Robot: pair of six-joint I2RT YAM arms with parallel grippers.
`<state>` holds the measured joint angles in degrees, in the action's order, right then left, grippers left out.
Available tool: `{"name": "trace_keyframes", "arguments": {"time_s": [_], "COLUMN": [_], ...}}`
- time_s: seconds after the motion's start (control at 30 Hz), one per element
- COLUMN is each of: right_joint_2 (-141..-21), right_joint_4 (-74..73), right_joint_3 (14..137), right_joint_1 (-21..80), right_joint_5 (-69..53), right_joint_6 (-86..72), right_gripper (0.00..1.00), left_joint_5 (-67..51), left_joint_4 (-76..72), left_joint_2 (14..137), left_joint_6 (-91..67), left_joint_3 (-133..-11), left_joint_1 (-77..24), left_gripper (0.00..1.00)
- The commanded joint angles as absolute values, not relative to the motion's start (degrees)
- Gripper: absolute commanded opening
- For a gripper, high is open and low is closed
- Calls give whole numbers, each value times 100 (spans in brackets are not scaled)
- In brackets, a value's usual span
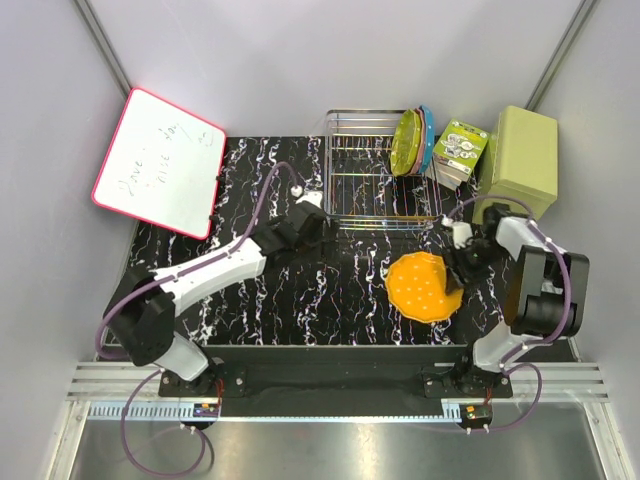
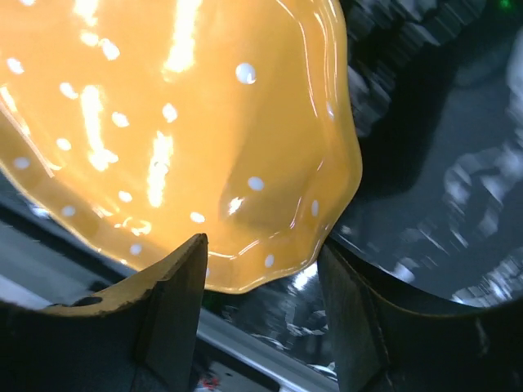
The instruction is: Load the plates into the dish rack
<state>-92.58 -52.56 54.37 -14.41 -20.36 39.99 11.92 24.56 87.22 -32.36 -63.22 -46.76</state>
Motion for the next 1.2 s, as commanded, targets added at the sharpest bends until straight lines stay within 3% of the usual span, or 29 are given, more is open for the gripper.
{"name": "trace_keyframes", "arguments": {"time_s": [0.0,0.33,0.53,0.83,1.03,1.17], "right_joint_2": [-9578,-10607,-10802,-10029,-9414,-9097], "right_joint_4": [-5563,-5511,-5222,-4256,-3025,-2392], "right_joint_3": [6063,7382,7647,6409,5039,4326], "right_joint_1": [-513,1386,1951,2030,2030,2039], "right_joint_5": [-2592,-3049,-3033,-3128,-3630,-3832], "right_joint_6": [3104,1584,872,-734,-2011,-2434], "right_gripper": [62,61,60,62,64,64], "left_joint_5": [477,-781,-1327,-1494,-1652,-1723], "left_joint_4": [2356,1565,1082,766,317,62], "left_joint_2": [8341,8385,8376,8446,8946,9316], "left_joint_6": [-4130,-5115,-5651,-5976,-6126,-6143], "left_joint_3": [-6109,-4967,-4449,-3982,-4077,-4192], "left_joint_1": [-4378,-3797,-3797,-3937,-3973,-4008], "left_gripper": [97,99,95,83,65,59]}}
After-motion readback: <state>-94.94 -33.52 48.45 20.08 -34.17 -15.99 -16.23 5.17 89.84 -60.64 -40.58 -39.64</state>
